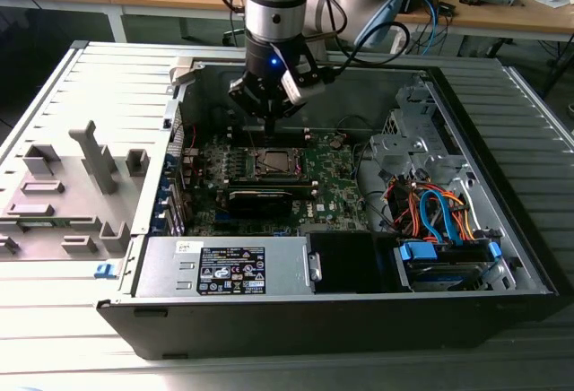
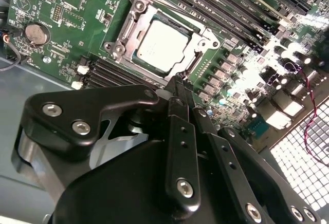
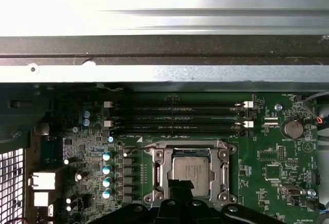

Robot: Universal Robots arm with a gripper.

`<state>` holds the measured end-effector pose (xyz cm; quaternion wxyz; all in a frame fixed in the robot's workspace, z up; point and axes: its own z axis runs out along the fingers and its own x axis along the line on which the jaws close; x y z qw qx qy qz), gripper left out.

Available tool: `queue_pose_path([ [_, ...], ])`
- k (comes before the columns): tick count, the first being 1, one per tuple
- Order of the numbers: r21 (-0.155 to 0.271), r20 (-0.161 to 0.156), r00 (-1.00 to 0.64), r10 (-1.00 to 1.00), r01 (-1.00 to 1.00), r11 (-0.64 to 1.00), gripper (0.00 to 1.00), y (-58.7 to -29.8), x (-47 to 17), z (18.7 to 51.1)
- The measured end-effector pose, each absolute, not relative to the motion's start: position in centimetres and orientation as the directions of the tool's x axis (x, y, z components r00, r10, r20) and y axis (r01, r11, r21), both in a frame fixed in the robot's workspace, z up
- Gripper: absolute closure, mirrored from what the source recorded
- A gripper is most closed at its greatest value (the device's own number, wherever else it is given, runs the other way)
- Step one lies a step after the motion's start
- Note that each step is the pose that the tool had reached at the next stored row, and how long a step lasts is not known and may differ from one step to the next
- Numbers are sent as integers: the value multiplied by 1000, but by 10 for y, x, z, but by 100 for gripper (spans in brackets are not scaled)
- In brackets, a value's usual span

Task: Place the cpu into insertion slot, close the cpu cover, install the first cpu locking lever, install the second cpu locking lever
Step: 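Install the first cpu locking lever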

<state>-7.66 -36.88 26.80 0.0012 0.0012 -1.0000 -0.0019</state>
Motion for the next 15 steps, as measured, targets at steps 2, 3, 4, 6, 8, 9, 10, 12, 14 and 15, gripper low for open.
queue_pose_path([
  [2,3,2,-1000,-2,-2,1000,89,-368,-78,268],
  [3,2,3,-1000,-2,-2,1000,89,-368,-78,268],
  [4,1,2,-1000,-2,-2,1000,89,-368,-78,268],
  [6,-1,3,-1000,-2,-2,1000,89,-368,-79,268],
  [8,-3,3,-1000,-2,-2,1000,89,-367,-81,268],
  [9,-4,3,-1000,-2,-2,1000,89,-367,-82,268],
  [10,-5,3,-1000,-2,-2,1000,89,-367,-82,268],
  [12,-6,2,-1000,-2,-2,1000,89,-367,-83,268],
  [14,-9,3,-1000,-2,-2,1000,89,-366,-85,268],
  [15,-10,3,-1000,-2,-2,1000,89,-366,-85,268],
])
